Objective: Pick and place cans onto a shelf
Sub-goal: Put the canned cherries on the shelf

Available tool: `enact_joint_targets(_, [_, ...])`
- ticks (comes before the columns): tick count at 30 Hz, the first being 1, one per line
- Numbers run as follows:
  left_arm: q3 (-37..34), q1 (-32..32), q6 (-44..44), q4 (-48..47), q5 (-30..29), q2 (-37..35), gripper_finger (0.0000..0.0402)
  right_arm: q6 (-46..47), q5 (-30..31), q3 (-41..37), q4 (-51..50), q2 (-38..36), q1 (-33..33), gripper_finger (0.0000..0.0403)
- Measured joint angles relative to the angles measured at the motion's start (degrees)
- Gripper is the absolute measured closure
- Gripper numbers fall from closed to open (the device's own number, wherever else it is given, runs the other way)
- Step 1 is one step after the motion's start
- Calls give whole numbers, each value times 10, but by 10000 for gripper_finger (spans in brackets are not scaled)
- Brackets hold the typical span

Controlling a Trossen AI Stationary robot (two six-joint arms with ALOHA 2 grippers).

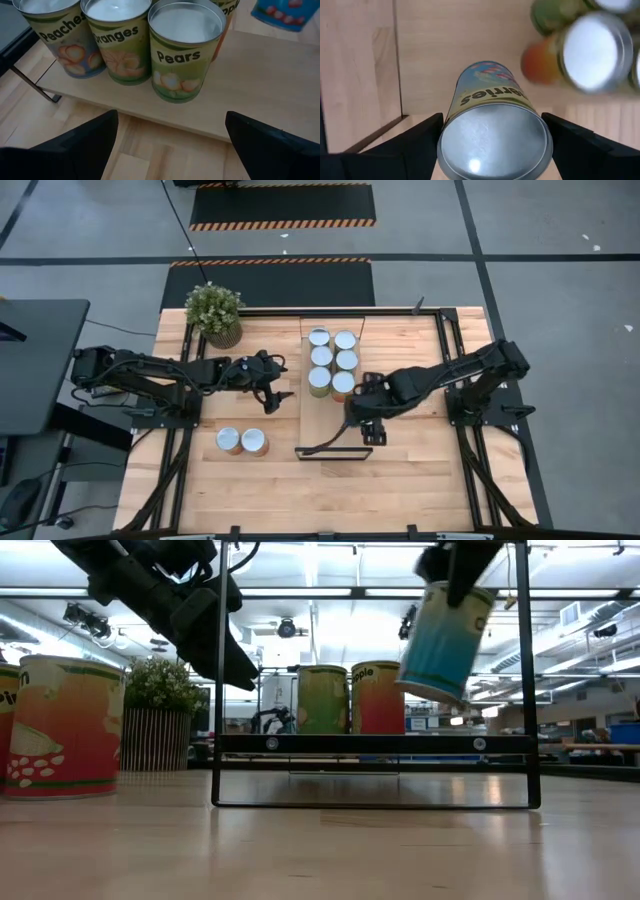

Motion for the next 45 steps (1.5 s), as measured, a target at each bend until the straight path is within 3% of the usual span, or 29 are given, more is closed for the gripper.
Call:
enact_joint_targets(7, [0,0,-8,5,9,0,27,-153,-54,31,5,41,-29,74])
enact_joint_targets(11, [0,0,-9,12,10,0,27,-187,-68,31,6,66,-42,74])
enact_joint_targets(26, [0,0,-11,14,10,0,27,-165,-29,30,15,84,-44,21])
enact_joint_targets(36, [0,0,-11,15,11,0,27,-171,61,30,9,83,-13,27])
enact_joint_targets(45, [0,0,-11,13,11,0,27,-112,73,81,-62,81,10,27])
